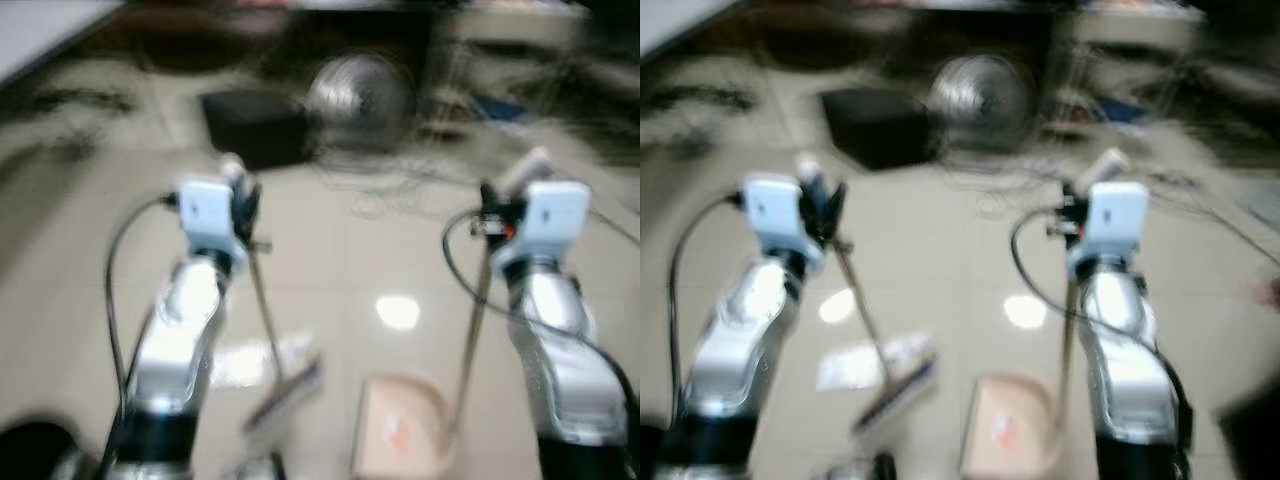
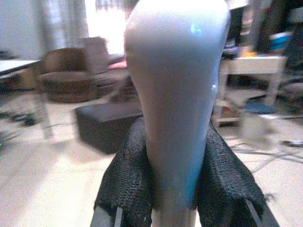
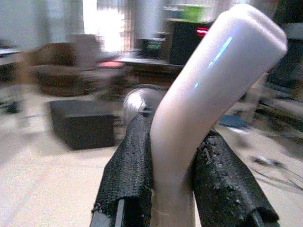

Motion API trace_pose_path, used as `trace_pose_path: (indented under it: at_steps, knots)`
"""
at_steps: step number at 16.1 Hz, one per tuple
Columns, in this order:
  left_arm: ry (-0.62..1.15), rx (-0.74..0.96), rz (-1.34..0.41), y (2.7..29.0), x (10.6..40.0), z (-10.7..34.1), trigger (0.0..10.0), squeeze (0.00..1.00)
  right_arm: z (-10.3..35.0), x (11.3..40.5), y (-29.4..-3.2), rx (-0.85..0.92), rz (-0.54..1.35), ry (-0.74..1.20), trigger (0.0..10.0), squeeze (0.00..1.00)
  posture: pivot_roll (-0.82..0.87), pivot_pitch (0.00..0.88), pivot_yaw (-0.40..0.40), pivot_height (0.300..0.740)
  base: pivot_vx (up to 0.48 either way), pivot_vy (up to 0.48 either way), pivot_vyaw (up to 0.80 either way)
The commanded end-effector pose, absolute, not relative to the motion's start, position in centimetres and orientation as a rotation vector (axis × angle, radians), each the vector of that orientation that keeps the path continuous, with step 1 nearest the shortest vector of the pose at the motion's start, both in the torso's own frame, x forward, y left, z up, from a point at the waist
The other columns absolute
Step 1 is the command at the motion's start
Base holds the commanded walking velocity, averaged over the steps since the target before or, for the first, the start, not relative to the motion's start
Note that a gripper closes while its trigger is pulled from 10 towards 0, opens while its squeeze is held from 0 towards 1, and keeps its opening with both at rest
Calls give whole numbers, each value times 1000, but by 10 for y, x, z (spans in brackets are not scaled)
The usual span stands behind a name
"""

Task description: Sweep floor

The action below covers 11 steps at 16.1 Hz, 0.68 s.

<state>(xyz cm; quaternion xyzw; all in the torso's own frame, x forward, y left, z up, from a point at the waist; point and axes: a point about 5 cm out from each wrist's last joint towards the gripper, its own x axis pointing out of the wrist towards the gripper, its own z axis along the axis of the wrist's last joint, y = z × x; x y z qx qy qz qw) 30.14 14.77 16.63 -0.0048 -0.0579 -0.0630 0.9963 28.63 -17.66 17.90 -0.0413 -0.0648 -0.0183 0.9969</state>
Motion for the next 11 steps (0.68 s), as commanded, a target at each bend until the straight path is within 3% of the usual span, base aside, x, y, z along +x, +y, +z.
trace_pose_path:
  at_steps: [1, 11]
  knots:
    - [-140, 18, -123, 149, 304, 173, 10000, 0, 185, 285, -177, -56, -57, -160, 10000, 0, -17, 56, 33, 740, 349, 0, 0]
    - [-147, 17, -145, 143, 311, 175, 10000, 0, 180, 282, -181, -44, -84, -145, 10000, 0, -21, 50, 55, 740, 365, 0, 0]
